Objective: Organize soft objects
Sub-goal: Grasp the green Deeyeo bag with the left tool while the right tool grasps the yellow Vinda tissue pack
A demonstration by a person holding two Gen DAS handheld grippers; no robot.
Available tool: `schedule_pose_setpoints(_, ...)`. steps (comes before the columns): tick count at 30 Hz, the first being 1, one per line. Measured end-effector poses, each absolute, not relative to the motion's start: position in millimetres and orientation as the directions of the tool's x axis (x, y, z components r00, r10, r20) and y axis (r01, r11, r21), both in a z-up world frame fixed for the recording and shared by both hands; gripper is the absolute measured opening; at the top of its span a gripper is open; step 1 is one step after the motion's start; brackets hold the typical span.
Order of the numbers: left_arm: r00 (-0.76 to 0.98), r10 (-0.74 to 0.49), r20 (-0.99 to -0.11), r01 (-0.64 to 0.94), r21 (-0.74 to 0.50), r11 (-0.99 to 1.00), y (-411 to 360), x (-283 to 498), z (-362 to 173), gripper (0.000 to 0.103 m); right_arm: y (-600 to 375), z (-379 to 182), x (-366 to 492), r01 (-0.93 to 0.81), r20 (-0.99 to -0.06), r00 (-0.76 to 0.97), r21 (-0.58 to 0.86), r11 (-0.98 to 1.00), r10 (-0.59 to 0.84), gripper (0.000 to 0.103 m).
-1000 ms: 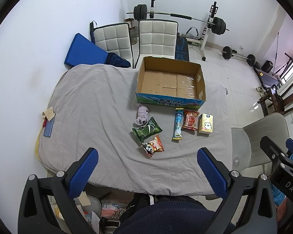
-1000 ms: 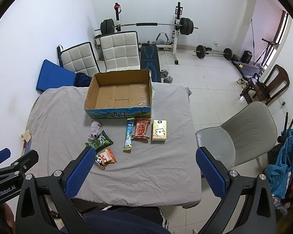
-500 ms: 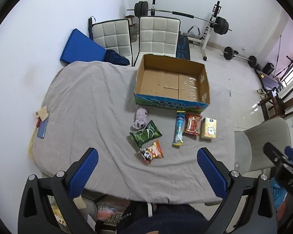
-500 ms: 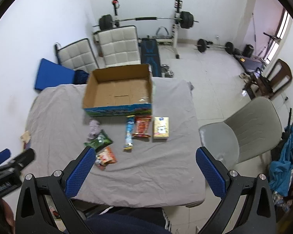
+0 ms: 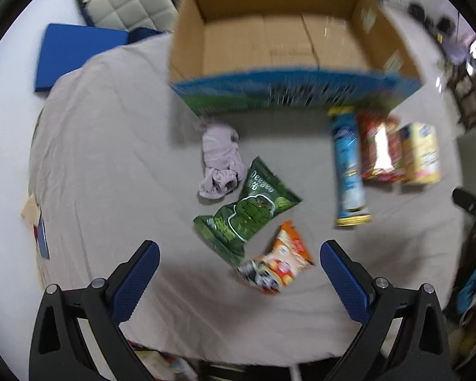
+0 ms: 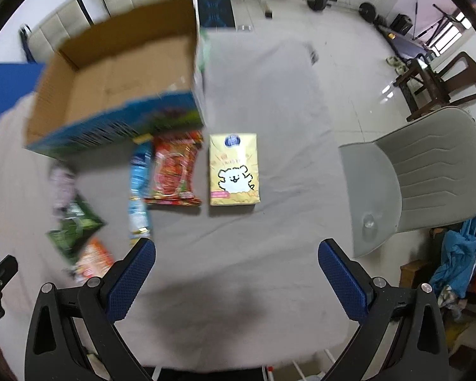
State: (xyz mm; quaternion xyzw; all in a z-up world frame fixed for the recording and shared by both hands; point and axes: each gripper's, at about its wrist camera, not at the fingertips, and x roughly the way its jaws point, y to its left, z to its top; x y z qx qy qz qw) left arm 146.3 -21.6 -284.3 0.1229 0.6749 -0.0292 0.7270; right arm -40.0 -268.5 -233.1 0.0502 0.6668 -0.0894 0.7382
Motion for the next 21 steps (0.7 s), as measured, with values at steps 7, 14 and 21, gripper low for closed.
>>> schedule_pose_setpoints(7, -0.03, 0.227, -0.973, 0.347, 0.203, 0.916, -31, 172, -372, 0.103, -265, -306, -1, 0.141, -0.991, 0.046, -0.115, 0.983, -0.122, 0.103)
schedule_pose_setpoints(14, -0.142, 0.221, -0.965, 0.361, 0.158, 0.919, -30, 177, -413, 0.072, -276, -336, 24, 0.167, -0.991, 0.012, -0.13, 0.977, -0.134, 0.103)
schedule_pose_setpoints(21, -0.224, 0.071, -0.972, 0.047, 0.062, 0.997, -1, 177, -403, 0.055, -291, -364, 44, 0.233, -0.997, -0.05, -0.076, 0.97, -0.066, 0.096)
